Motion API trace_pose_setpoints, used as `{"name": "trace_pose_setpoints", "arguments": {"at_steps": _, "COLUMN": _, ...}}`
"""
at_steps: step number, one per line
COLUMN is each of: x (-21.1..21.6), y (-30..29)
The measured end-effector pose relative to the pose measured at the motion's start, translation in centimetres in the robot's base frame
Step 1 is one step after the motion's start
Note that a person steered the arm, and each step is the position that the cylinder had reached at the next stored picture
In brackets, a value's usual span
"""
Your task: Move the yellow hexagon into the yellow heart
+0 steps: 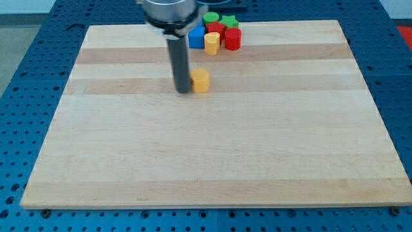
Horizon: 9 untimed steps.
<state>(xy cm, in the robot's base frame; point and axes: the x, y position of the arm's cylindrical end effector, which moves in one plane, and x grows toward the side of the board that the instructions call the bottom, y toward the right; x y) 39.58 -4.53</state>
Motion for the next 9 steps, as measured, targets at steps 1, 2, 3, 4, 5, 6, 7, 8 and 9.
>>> {"name": "trace_pose_setpoints", "arguments": {"at_steps": 1, "x": 0.1, "y": 3.5}}
{"name": "trace_pose_setpoints", "arguments": {"at_steps": 2, "x": 0.0, "y": 5.9}}
{"name": "trace_pose_setpoints", "arguments": {"at_steps": 3, "x": -1.7, "y": 6.7}}
{"name": "trace_pose_setpoints", "arguments": {"at_steps": 4, "x": -2.1, "y": 6.7}}
{"name": "trace_pose_setpoints", "arguments": {"at_steps": 5, "x": -1.9, "y": 6.7}}
{"name": "trace_pose_setpoints", "arguments": {"at_steps": 6, "x": -4.5, "y": 7.6}}
{"name": "trace_pose_setpoints", "arguments": {"at_steps": 7, "x": -6.5, "y": 8.4}}
{"name": "trace_pose_setpoints", "arguments": {"at_steps": 8, "x": -6.6, "y": 10.6}}
{"name": "trace_pose_setpoints", "arguments": {"at_steps": 9, "x": -7.1, "y": 11.5}}
